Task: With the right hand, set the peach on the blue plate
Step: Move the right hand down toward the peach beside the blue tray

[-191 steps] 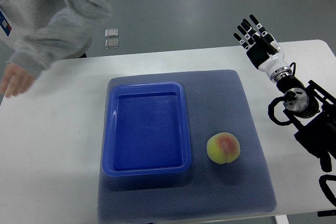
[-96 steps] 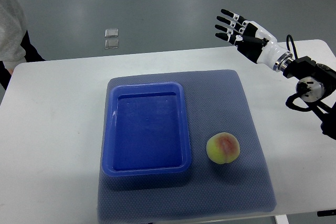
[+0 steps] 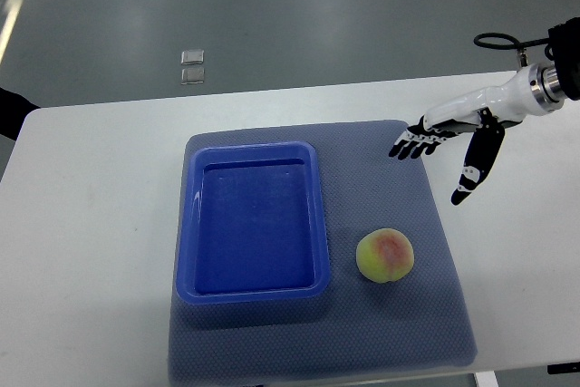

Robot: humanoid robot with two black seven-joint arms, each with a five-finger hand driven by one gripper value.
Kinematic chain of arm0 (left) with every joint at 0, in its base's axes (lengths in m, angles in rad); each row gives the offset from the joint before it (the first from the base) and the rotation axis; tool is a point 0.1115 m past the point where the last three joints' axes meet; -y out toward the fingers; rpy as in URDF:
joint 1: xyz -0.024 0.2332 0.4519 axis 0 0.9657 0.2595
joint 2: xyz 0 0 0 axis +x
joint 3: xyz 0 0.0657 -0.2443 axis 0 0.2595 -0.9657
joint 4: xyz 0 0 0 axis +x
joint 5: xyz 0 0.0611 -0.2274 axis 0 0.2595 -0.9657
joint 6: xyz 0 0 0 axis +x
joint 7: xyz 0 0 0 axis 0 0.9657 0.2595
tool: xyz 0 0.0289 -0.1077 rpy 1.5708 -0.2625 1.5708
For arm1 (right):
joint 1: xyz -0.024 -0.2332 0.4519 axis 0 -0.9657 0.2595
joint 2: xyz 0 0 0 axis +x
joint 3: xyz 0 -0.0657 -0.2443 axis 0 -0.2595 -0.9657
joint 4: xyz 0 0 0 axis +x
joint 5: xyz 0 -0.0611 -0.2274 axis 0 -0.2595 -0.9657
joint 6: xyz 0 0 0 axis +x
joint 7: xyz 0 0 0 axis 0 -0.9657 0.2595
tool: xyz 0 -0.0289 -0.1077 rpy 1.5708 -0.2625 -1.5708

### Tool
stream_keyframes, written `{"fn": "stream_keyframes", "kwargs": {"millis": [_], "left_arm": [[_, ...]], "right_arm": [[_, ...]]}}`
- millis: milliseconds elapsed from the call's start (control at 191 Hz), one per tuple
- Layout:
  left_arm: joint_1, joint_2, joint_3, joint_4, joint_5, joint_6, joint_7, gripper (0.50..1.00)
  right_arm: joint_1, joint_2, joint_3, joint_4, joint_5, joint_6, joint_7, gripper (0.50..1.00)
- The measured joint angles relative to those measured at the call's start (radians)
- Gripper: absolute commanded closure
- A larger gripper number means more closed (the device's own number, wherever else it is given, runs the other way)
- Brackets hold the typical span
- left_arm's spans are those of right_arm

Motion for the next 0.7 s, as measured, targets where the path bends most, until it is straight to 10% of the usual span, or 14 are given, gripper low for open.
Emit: {"fn": "stream_keyframes", "kwargs": {"millis": [701], "left_arm": [[0.000,0.000,0.000,0.004,0.001,0.000,0.000,0.500]], "right_arm": [[-0.101,0.089,-0.102,0.068,-0.013,-0.318,-0.024,0.570]]}}
